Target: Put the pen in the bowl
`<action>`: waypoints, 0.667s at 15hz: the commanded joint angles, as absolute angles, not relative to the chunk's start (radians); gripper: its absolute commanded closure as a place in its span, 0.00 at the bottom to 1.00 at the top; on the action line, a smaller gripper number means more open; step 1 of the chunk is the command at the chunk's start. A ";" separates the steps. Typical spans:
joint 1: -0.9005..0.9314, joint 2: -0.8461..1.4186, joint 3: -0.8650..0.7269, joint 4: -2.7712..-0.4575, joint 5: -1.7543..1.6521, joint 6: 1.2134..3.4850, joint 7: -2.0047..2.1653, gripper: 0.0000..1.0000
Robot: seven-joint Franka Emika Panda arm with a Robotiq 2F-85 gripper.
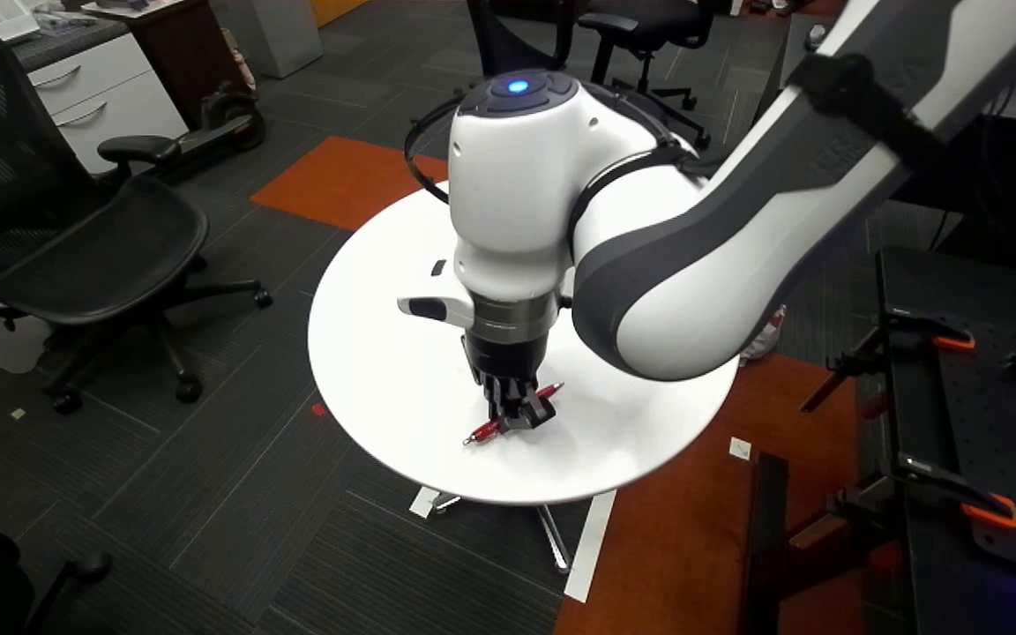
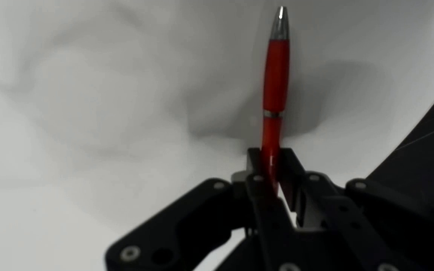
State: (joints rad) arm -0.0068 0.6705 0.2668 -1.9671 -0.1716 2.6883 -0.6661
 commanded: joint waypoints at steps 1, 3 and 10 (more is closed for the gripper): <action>-0.028 0.500 0.216 -2.096 -0.160 2.726 -0.586 0.96; -0.041 0.431 0.177 -2.136 -0.163 2.735 -0.537 0.96; -0.067 0.300 0.019 -2.153 -0.197 2.721 -0.403 0.96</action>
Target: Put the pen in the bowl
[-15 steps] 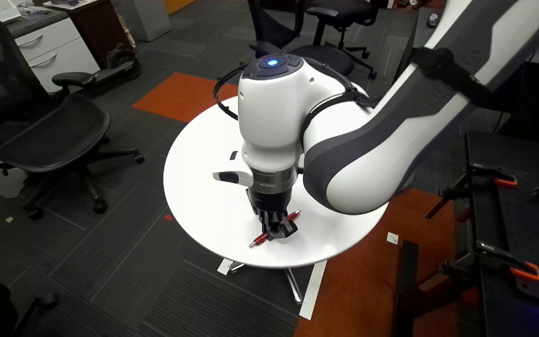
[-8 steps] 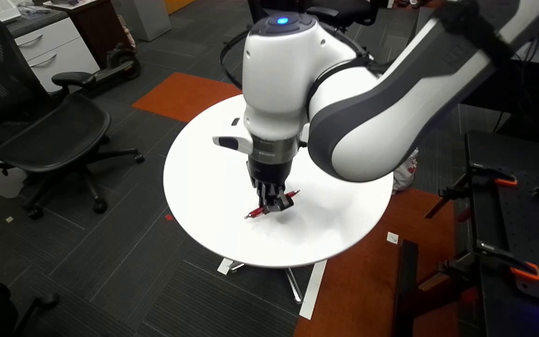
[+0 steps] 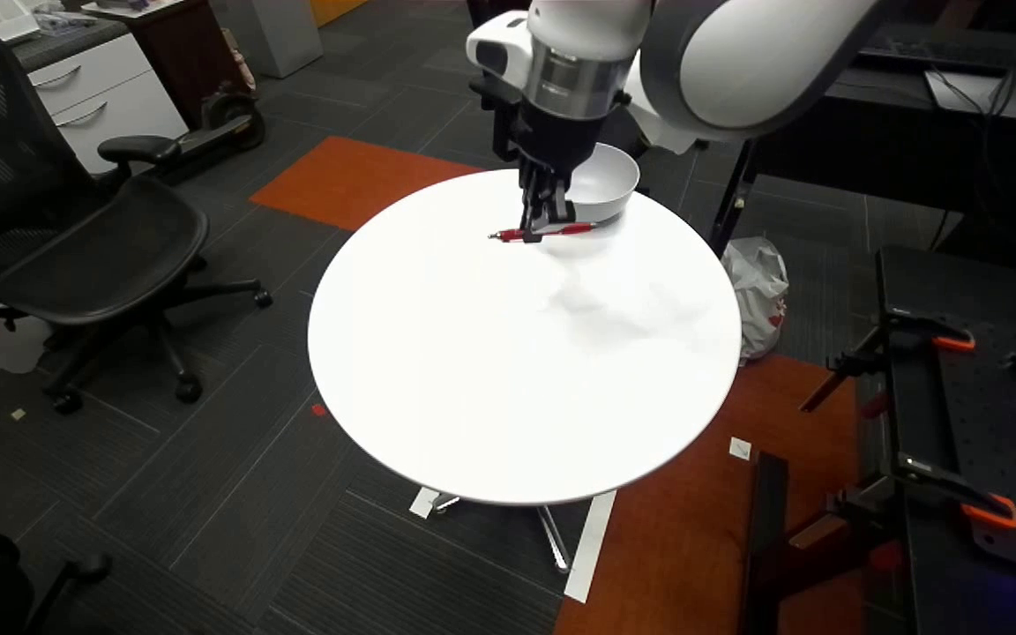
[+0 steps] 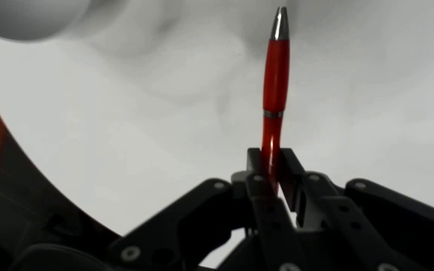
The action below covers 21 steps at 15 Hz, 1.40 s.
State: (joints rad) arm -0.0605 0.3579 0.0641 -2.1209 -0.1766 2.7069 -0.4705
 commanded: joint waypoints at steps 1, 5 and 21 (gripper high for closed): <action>-0.067 0.297 -0.006 -2.144 -0.205 2.718 -0.383 0.96; -0.090 0.296 -0.070 -2.112 -0.200 2.711 -0.332 0.96; -0.207 0.559 -0.125 -1.806 -0.123 2.667 -0.229 0.96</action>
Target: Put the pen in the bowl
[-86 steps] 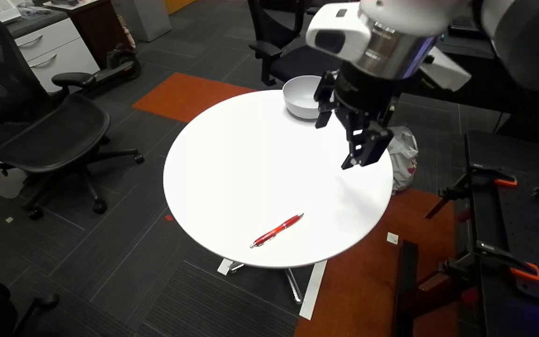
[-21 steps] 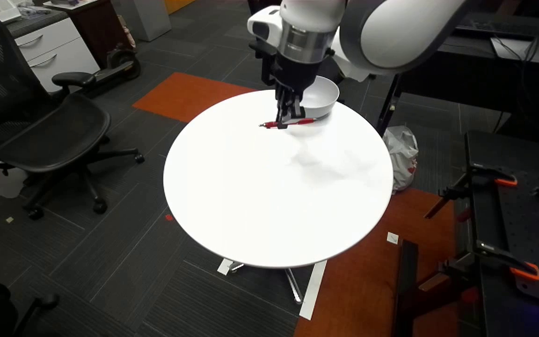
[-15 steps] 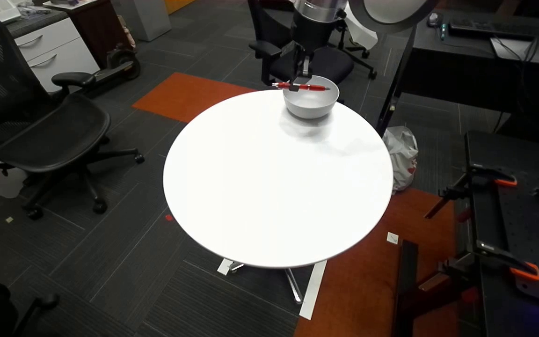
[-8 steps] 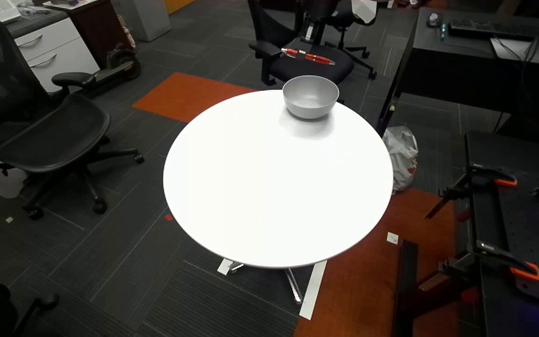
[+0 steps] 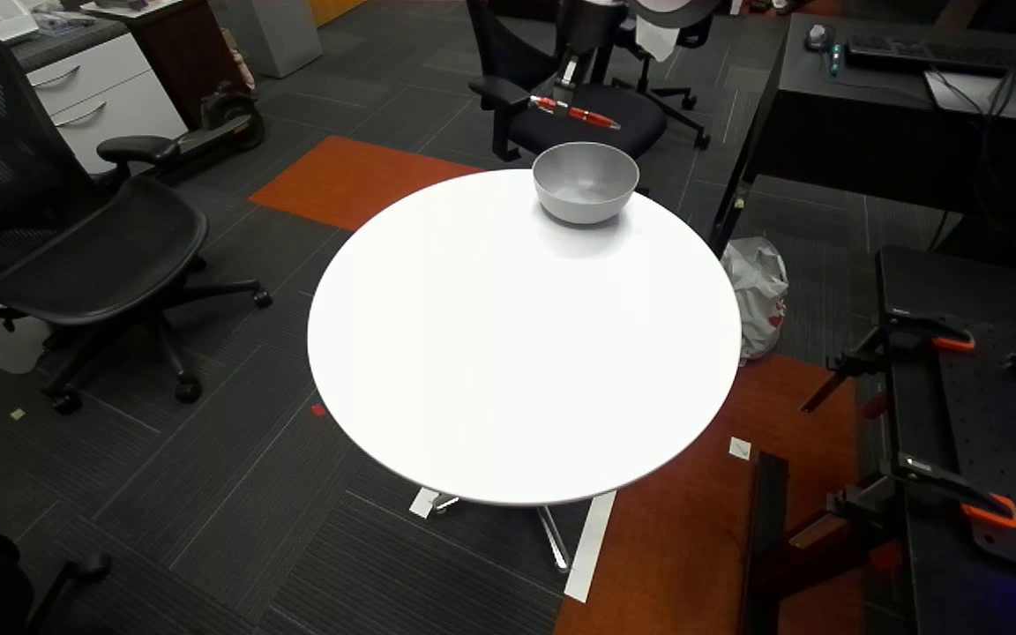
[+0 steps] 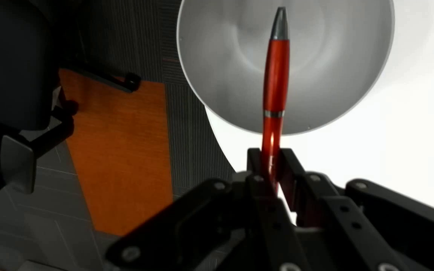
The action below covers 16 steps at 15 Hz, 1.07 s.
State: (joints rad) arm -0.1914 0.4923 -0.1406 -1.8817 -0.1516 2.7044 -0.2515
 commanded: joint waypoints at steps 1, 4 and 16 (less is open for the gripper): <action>-0.210 0.578 -0.121 -1.793 -0.113 2.663 -0.225 0.96; -0.217 0.626 -0.114 -1.763 -0.084 2.644 -0.220 0.96; -0.240 0.669 -0.103 -1.734 -0.030 2.627 -0.188 0.08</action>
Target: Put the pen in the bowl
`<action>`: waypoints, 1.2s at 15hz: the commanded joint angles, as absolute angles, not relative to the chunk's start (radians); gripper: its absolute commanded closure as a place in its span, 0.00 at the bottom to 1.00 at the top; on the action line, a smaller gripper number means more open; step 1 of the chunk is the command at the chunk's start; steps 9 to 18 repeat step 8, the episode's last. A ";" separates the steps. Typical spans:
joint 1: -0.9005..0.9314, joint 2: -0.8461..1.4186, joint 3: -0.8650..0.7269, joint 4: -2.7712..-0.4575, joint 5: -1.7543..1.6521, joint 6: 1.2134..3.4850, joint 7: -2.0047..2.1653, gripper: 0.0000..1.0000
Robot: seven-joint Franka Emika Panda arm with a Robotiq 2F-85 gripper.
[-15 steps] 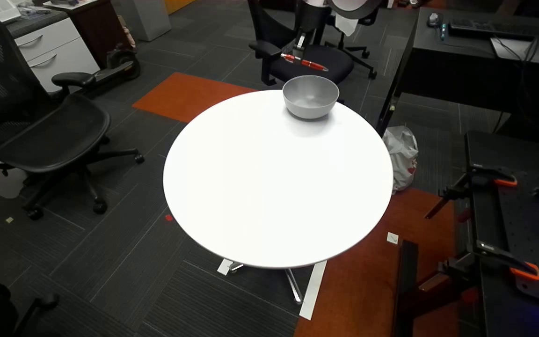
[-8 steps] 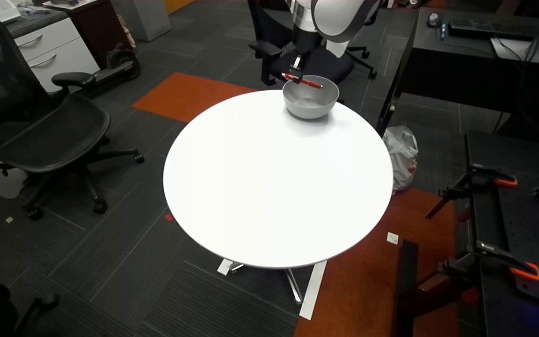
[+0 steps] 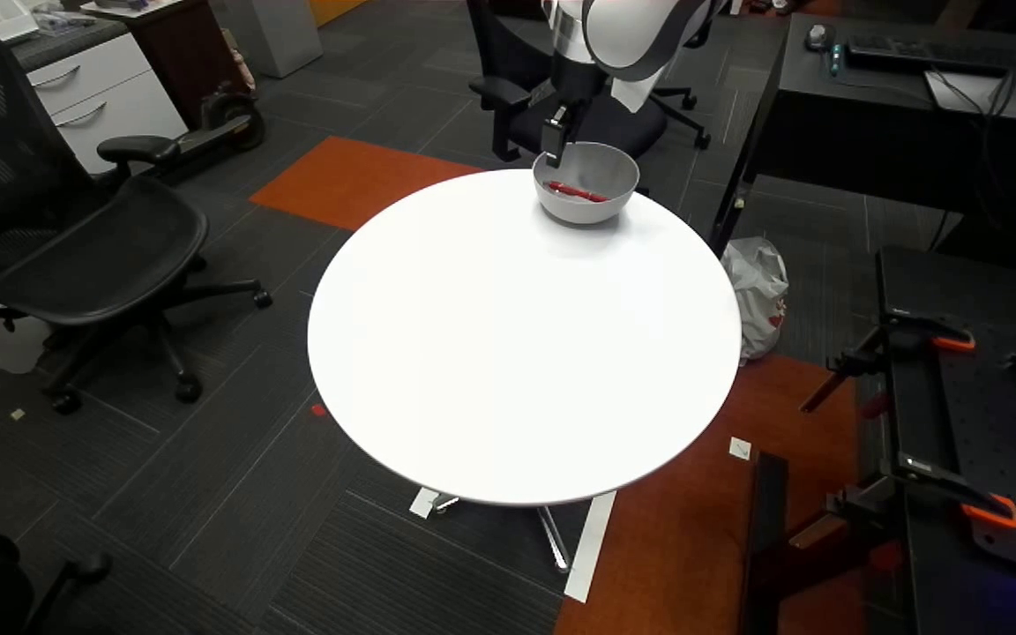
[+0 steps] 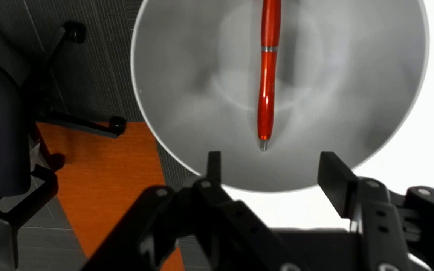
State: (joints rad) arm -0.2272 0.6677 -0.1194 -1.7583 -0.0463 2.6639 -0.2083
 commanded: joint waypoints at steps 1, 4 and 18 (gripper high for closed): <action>-0.240 0.667 -0.103 -1.736 -0.030 2.629 -0.188 0.01; -0.242 0.662 -0.099 -1.747 -0.025 2.638 -0.189 0.00; -0.251 0.667 -0.081 -1.756 -0.019 2.661 -0.207 0.00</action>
